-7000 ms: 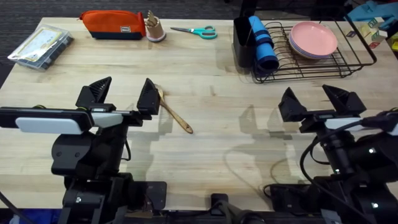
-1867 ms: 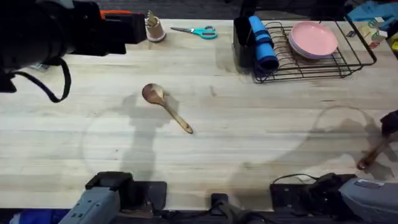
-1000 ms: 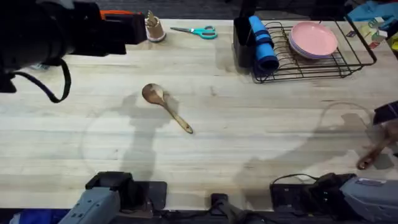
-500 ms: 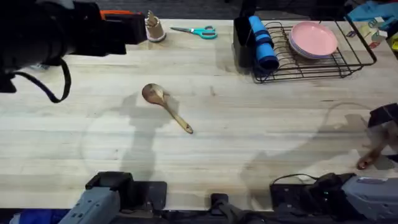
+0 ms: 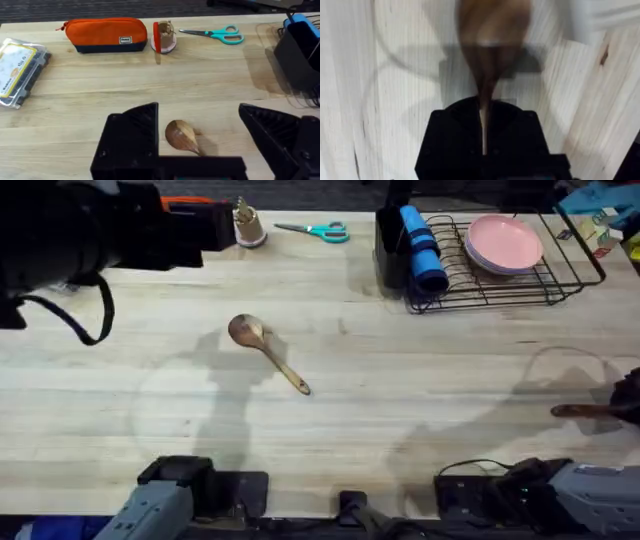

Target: Pick up the spoon on the table one by one and put them onto the rack

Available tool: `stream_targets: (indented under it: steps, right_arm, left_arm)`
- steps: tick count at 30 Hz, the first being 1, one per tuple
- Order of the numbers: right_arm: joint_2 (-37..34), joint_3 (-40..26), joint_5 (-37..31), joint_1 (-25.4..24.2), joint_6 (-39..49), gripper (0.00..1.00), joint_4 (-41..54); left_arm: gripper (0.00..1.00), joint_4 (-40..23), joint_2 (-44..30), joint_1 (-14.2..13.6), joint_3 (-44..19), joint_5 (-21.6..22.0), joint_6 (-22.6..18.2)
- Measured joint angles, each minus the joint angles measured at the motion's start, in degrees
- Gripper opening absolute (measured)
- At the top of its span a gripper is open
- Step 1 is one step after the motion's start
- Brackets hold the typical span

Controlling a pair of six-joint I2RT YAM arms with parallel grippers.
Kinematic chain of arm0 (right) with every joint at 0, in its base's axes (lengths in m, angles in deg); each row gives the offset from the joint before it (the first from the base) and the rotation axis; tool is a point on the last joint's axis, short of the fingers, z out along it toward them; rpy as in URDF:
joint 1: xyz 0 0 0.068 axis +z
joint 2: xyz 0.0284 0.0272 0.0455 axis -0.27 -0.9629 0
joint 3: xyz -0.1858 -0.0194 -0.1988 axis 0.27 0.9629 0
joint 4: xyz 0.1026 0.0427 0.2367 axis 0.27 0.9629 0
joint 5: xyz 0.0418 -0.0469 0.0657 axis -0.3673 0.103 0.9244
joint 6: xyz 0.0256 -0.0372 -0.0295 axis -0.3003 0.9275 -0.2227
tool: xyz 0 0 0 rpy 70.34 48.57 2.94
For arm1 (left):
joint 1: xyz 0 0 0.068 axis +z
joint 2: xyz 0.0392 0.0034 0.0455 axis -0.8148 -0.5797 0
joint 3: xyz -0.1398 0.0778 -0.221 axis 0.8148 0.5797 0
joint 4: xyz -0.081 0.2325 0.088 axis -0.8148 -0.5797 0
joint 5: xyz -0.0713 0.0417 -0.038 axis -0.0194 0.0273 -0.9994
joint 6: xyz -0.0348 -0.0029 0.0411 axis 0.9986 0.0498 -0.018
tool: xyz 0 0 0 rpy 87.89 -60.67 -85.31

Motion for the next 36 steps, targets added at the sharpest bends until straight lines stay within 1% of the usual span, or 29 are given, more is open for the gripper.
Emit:
stream_targets:
  steps: [6,15,21,28,36]
  right_arm:
    - [0.00,-0.31,0.06,0.79,0.73,0.037,0.77]
    - [0.00,-0.74,1.26,5.69,3.85,0.032,1.66]
    - [0.00,-1.11,1.90,8.07,5.56,0.032,1.71]
    - [0.00,-2.01,2.10,8.55,5.98,0.032,2.45]
    - [0.00,-6.22,2.08,8.78,6.87,0.032,5.21]
  left_arm:
    - [0.993,-0.02,0.00,0.00,0.00,0.00,0.00]
    - [0.993,-0.03,0.00,0.00,0.00,0.00,0.00]
    - [0.993,-0.04,0.00,0.00,0.00,0.02,0.00]
    - [0.993,-0.04,0.00,0.00,0.00,0.02,0.00]
    - [0.994,-0.02,0.00,0.00,0.00,0.00,0.00]
